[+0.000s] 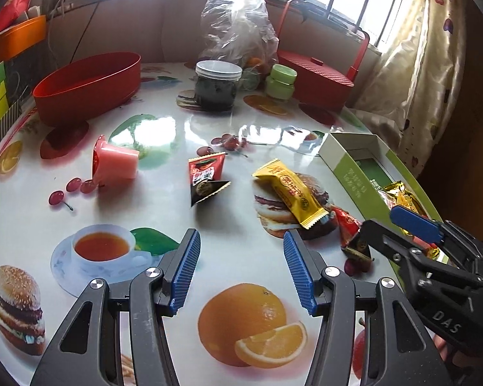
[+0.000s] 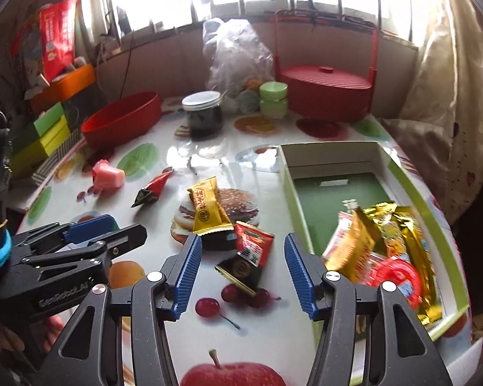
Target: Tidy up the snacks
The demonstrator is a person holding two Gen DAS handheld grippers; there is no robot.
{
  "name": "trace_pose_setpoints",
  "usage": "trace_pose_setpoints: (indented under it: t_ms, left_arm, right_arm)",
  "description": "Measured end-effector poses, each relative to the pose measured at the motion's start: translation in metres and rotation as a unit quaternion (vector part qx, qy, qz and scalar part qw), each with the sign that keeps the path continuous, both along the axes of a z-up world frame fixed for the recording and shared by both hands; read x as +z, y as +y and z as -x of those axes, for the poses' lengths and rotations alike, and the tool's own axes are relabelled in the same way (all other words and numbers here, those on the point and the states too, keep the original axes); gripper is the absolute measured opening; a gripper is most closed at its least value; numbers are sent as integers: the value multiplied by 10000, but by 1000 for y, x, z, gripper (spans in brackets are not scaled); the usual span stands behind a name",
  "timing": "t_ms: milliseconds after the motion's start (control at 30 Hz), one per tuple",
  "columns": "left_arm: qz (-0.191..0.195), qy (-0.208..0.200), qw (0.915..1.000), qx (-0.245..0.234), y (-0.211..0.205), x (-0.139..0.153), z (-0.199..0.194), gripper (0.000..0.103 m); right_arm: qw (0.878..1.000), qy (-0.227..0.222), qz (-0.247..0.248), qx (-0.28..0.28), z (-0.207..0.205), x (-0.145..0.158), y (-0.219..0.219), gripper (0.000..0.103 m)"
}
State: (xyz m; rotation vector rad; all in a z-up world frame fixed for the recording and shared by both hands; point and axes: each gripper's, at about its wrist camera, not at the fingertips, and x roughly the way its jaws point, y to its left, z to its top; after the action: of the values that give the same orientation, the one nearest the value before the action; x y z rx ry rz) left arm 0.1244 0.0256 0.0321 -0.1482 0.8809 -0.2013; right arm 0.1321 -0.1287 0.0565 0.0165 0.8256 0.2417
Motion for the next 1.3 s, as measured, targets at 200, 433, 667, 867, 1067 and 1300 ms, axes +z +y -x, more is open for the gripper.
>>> trace_pose_setpoints:
  t_ms: [200, 433, 667, 867, 1067, 1300]
  left_arm:
    - [34, 56, 9999, 105, 10, -4, -3, 55]
    - [57, 92, 9996, 258, 23, -7, -5, 55]
    - [94, 97, 9992, 367, 34, -8, -6, 55]
    - [70, 37, 9985, 543, 54, -6, -9, 55]
    - [62, -15, 9972, 744, 81, -4, -17, 55]
    - [187, -46, 9953, 948, 109, -3, -30, 55]
  right_arm:
    - [9993, 148, 328, 67, -11, -10, 11, 50]
    - [9973, 251, 681, 123, -18, -24, 26, 42]
    - [9983, 239, 416, 330, -14, -24, 31, 34]
    - [9985, 279, 425, 204, -12, -23, 27, 42]
    - [9971, 452, 606, 28, -18, -31, 25, 43]
    - [9965, 500, 651, 125, -21, -36, 31, 40]
